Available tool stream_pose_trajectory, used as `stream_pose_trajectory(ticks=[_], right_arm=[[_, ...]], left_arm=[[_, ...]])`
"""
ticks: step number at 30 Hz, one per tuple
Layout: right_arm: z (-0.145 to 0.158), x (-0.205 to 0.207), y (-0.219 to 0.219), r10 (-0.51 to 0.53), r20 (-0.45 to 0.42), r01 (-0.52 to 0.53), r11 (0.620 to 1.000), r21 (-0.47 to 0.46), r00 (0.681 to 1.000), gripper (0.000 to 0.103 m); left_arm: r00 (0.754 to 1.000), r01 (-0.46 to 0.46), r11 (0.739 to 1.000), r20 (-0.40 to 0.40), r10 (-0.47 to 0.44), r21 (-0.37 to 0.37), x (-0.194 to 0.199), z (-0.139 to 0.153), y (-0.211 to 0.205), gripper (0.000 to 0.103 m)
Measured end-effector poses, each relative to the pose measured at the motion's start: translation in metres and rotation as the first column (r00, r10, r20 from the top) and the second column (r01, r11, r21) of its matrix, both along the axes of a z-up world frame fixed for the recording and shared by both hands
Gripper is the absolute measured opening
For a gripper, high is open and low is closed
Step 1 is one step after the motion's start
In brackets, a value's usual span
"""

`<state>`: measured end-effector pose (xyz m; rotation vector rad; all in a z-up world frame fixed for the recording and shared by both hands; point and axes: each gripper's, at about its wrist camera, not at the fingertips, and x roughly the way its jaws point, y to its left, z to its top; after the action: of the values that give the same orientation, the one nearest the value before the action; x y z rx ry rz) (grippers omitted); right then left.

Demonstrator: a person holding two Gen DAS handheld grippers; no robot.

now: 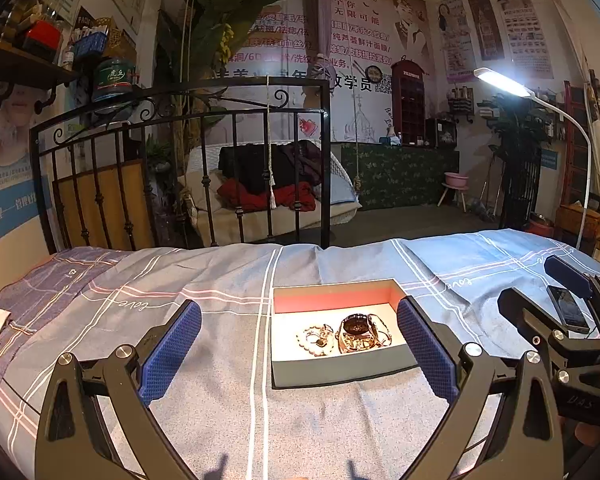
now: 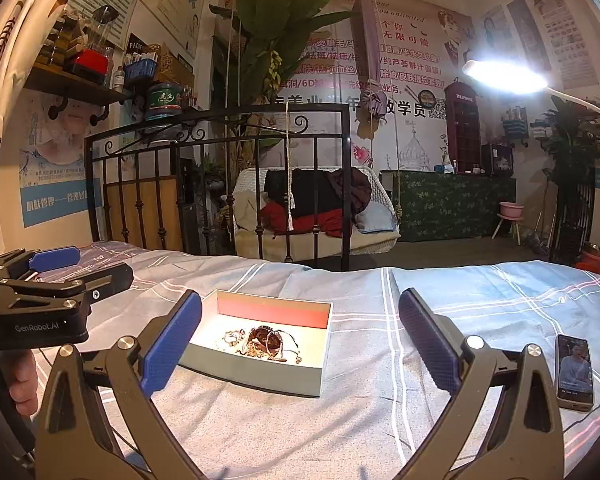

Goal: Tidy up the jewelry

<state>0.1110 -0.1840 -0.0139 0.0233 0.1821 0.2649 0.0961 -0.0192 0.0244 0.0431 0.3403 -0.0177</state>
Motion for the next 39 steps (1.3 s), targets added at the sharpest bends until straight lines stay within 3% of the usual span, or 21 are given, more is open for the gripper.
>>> stream_pose_trajectory(ticks=[8,39], right_arm=[[0.0011,0.0,-0.0008,-0.001,0.0,0.001,1.0,0.003,1.0,0.097],[-0.0002,0.0018,-0.0011,0.002,-0.013,-0.002,1.0,0.003,1.0,0.097]], left_arm=[[1.0,0.0,1.0,0.015,0.0,0.028,-0.0013,0.0016,-0.0063,0.096],[1.0,0.009,1.0,-0.029,-0.01,-0.012,0.0014,-0.0027,-0.0078,0.096]])
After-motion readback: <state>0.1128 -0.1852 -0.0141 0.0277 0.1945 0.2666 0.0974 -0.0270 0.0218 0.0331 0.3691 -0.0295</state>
